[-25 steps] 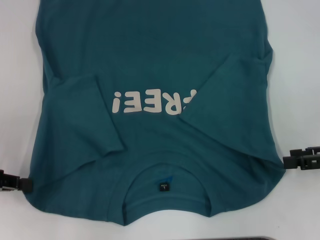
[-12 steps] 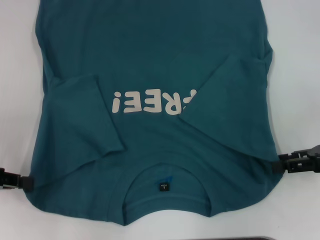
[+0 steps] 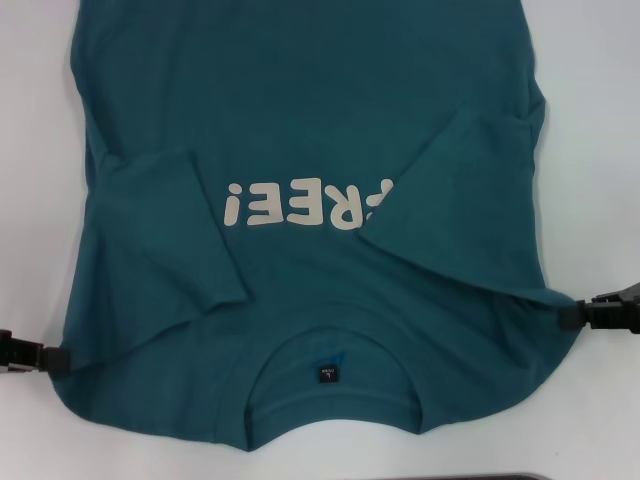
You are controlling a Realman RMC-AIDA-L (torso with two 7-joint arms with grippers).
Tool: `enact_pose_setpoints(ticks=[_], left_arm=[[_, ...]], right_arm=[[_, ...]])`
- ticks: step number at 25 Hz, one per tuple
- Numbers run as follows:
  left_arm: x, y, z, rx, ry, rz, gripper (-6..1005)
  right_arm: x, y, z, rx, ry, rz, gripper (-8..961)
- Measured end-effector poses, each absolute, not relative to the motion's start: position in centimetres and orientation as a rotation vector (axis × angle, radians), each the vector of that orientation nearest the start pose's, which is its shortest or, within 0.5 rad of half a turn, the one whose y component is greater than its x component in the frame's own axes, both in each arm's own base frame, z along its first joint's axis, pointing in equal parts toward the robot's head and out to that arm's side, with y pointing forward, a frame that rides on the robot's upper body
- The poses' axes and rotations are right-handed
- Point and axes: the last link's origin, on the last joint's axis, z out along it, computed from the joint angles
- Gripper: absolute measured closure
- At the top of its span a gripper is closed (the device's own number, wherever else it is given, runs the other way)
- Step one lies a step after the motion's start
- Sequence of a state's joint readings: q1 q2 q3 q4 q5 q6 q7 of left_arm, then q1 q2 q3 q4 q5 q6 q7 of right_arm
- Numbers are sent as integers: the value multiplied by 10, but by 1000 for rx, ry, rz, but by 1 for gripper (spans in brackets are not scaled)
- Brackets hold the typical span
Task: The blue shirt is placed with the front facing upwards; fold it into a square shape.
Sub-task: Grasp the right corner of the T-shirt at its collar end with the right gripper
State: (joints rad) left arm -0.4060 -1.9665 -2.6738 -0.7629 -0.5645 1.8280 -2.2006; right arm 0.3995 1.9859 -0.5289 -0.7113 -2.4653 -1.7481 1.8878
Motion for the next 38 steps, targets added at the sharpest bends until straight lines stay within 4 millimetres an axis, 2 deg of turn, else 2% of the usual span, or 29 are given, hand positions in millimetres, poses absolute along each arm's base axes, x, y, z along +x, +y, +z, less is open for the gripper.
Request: enact_pose_setpoints(ticks=[2,4,10,20,38], left_arm=[[-359,245,60,-2331,-2023,-163,999],[-359,245,60,-2331,-2021,-163,999],[-359,246,61,-2324,-2021,-160,998],[-365,237,73,-2314,-2054,-117,999],[-367,223,76,-2342,-2102,-75,998]], right_arm=[[354,252,41,-2587,1609,259,716],[354,251,42,-2584,1610,259,913],[360,243,42,-2571,1634,258,918],[382,212,54,-2461,1720,291,923],[396,182,70,-2381,1752,381,923]])
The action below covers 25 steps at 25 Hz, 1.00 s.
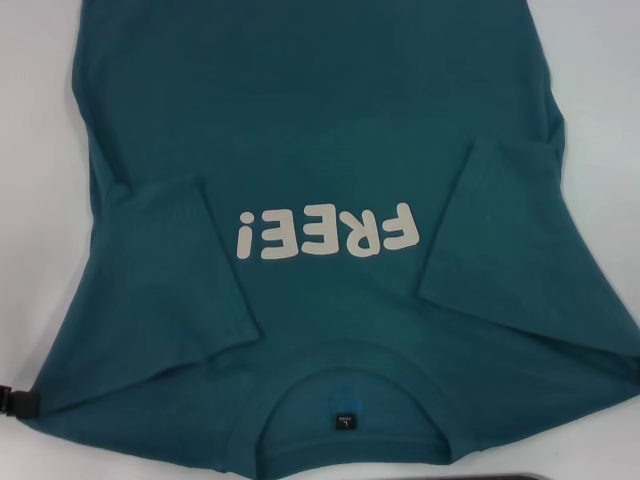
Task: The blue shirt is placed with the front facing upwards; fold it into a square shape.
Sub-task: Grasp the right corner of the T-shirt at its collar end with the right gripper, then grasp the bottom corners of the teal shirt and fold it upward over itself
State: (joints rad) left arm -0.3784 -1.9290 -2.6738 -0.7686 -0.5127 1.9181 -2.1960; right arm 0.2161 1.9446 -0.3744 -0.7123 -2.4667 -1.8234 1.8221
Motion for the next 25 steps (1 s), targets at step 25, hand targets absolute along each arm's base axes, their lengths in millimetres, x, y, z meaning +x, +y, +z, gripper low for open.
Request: enact_pose_setpoints(ticks=[25], left_arm=[[-325,296,64,-2406,-1861,-370,999]], right_arm=[[374,233,79,-2373,1544,573,922]])
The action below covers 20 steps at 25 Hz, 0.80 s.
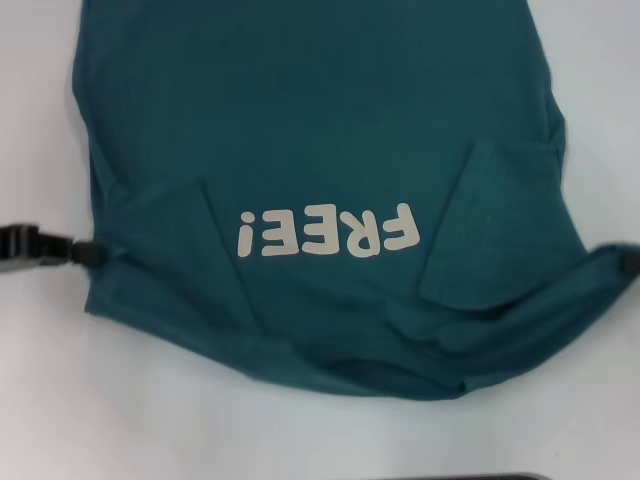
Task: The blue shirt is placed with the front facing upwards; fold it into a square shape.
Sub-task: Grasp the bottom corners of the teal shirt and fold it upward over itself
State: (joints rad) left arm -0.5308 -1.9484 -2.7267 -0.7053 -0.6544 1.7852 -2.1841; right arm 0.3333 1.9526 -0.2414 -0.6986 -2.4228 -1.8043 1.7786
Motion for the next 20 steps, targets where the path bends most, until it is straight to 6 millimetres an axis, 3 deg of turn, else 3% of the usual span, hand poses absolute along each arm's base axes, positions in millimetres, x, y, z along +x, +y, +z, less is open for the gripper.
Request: enact_pose_setpoints(ticks=[6,20], left_arm=[[-303,332,55,-2403,-1755,-428,998],[-266,398,63,-2272,-1568,-650,998]], right_arm=[[361,268,76,-2350,1461,621,922],[331,349,70,-2254,1295,649,923]])
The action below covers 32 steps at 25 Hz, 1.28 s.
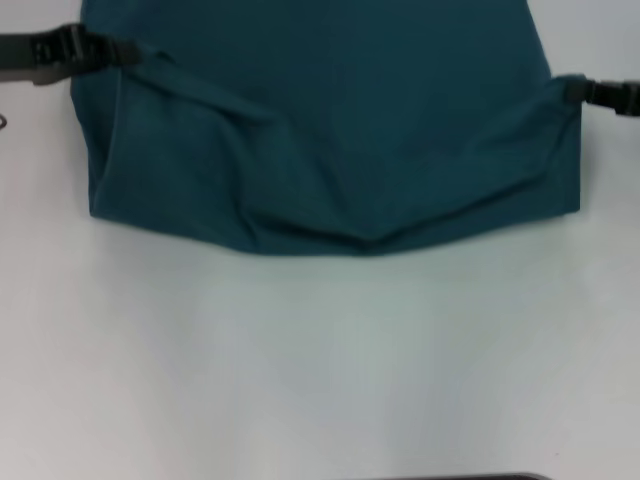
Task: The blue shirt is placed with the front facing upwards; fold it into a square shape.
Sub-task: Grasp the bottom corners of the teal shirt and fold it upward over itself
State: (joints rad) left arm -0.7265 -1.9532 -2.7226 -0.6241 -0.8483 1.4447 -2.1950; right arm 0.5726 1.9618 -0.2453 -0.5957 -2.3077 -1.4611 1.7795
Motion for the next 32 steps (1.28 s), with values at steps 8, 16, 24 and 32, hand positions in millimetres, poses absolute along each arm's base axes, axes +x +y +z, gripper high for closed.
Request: enact_pose_setpoints(ticks=[8,16,24,32], left_arm=[[-262,421,61,-2169,-1528,-687,998],[-246,439,59,-2138,-1481,-733,999],[-230,451,63,-2120,-1451,-785,998],[-233,454,59,-2075,-1455,-788,999]], right_arm=[[314,384,66,-2198,1210,611,923],[299,406,69,-2185,1167,599,923],[291,420,88,-2162,1132,599,923],[286,429,92,-2166,1118,564,922]])
